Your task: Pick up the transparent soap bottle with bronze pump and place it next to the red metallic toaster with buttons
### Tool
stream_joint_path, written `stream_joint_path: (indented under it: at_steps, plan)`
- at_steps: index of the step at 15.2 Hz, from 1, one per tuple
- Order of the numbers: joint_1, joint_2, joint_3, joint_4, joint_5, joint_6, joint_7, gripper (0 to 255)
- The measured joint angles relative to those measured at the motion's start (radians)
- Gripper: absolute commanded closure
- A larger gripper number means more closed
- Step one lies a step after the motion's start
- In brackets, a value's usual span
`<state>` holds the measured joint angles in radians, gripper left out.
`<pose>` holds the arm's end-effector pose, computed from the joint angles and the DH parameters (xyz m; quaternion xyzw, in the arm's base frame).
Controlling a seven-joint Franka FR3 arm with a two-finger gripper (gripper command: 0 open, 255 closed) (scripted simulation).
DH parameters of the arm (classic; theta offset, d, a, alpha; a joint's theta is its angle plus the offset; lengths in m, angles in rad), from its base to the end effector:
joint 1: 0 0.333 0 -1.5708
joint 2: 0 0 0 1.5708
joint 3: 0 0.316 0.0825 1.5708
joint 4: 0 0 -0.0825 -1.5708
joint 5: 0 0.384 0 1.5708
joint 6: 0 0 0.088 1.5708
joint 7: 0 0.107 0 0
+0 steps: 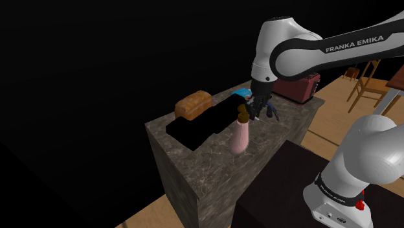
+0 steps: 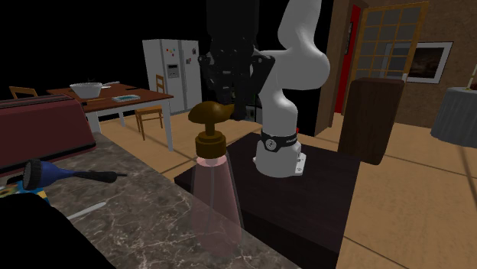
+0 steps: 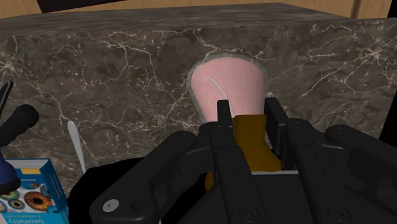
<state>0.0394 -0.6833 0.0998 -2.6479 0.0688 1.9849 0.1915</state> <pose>0.3375 0.0516 0.4526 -0.9987 0.0505 -0.0092 0.0016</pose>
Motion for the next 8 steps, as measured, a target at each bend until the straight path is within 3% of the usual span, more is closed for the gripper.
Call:
stream_joint_path:
  at_steps: [8]
  plan:
    - [-0.001, -0.015, -0.003, 0.044, -0.002, -0.059, 0.001, 255]
